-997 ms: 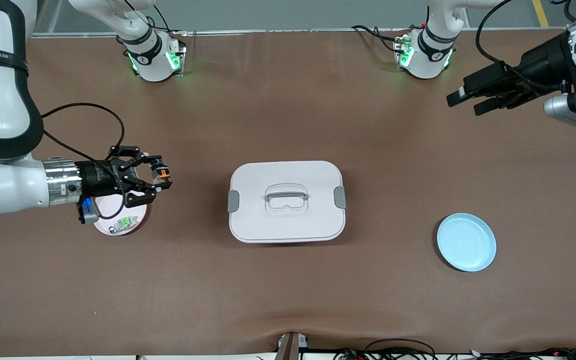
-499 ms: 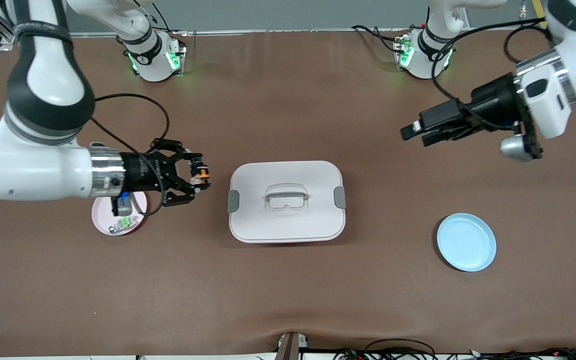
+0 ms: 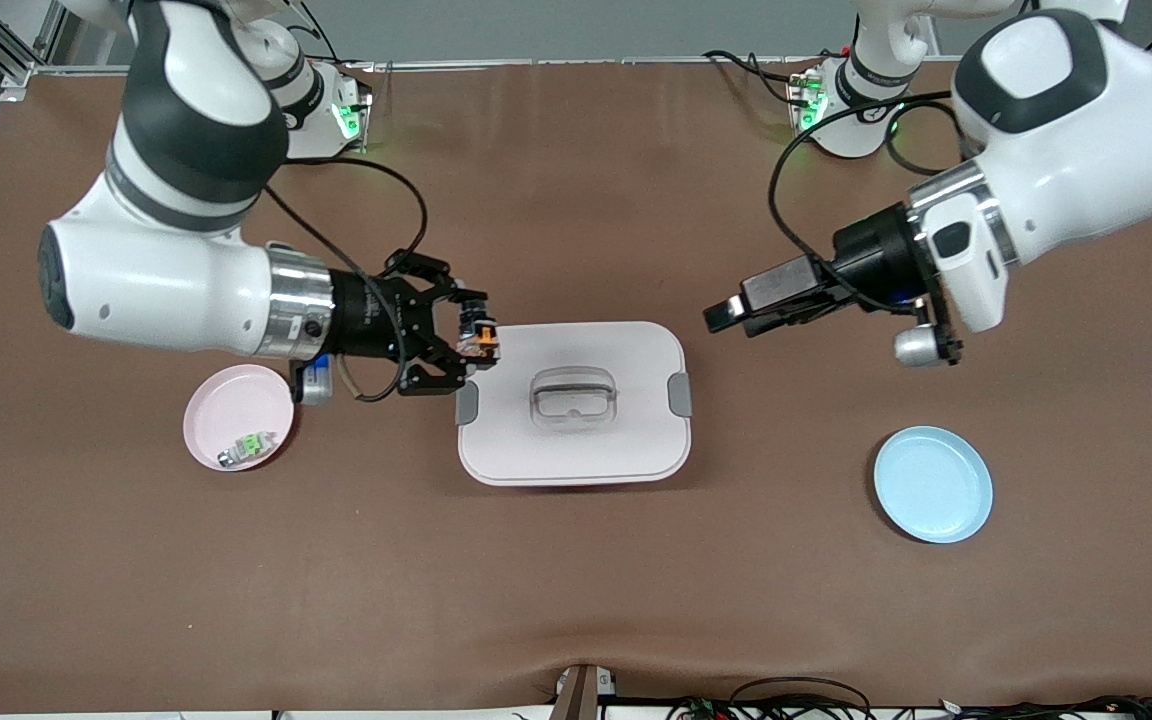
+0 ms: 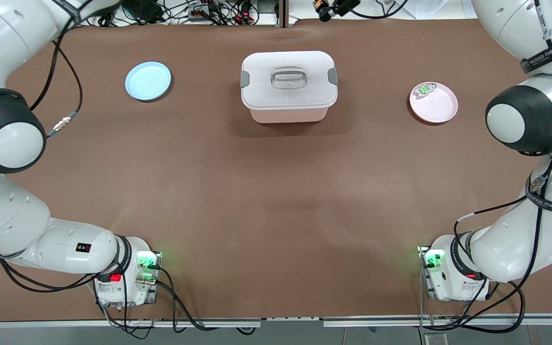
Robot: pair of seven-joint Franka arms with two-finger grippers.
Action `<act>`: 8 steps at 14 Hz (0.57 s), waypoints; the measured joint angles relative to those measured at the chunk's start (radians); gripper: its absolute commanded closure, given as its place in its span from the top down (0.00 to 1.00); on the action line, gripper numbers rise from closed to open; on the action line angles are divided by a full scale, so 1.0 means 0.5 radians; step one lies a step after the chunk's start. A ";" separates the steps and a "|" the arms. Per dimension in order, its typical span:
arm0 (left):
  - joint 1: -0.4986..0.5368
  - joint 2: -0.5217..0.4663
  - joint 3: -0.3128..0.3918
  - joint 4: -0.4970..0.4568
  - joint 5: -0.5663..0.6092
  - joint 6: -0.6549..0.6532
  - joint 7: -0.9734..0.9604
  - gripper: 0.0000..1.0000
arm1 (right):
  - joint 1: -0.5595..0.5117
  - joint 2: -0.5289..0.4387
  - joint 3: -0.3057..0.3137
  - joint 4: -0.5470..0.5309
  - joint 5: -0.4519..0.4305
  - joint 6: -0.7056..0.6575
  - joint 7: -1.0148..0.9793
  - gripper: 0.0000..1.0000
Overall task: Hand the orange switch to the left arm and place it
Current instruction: 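Carry the switch above the box toward the left gripper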
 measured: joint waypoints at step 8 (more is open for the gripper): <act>-0.238 0.141 -0.016 0.001 0.000 0.112 -0.003 1.00 | 0.233 0.292 -0.018 0.391 -0.092 0.044 0.443 0.00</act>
